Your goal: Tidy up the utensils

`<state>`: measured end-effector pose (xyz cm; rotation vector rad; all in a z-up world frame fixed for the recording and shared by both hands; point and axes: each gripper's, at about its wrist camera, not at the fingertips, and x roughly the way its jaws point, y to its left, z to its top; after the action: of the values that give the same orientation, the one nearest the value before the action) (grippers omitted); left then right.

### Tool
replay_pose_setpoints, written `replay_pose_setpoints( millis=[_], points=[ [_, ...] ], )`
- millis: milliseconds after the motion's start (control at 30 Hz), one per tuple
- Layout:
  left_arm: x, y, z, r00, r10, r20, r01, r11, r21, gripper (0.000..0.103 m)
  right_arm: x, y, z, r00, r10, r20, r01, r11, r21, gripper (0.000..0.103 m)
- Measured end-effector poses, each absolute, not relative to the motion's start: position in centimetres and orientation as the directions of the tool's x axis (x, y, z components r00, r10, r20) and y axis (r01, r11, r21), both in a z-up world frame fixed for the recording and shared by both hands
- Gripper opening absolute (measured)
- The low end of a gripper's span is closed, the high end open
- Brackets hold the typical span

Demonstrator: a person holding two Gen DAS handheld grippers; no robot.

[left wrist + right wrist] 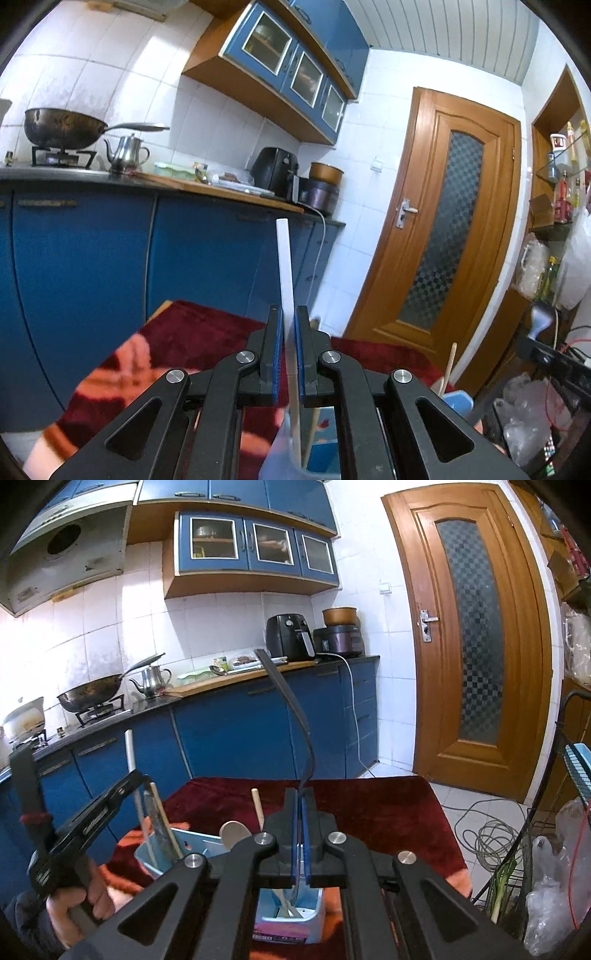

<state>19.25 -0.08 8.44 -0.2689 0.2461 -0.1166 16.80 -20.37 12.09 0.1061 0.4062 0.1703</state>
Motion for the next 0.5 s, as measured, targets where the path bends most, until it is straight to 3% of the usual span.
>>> replay_pose_setpoints(
  millis=[300, 333, 433, 500],
  points=[
    [18.6, -1.0, 7.7, 0.945, -0.188, -0.268, 0.121, 0.961, -0.249, 0.006, 18.4, -18.8, 9.3, 0.853, 0.207, -0.479, -0.173, 0.978, 0.115, 0.005],
    [18.6, -1.0, 7.8, 0.943, -0.188, -0.276, 0.119, 0.962, -0.247, 0.006, 18.4, -18.7, 9.0, 0.849, 0.21, -0.485, -0.174, 0.978, 0.119, 0.009],
    [18.4, -1.1, 7.7, 0.928, -0.195, -0.318, 0.122, 0.964, -0.236, 0.018, 18.4, -18.8, 8.4, 0.833, 0.238, -0.5, -0.184, 0.971, 0.156, 0.015],
    [18.0, -0.9, 7.7, 0.924, -0.197, -0.328, 0.12, 0.963, -0.241, 0.034, 18.2, -19.0, 8.5, 0.833, 0.249, -0.495, -0.188, 0.967, 0.17, 0.021]
  ],
)
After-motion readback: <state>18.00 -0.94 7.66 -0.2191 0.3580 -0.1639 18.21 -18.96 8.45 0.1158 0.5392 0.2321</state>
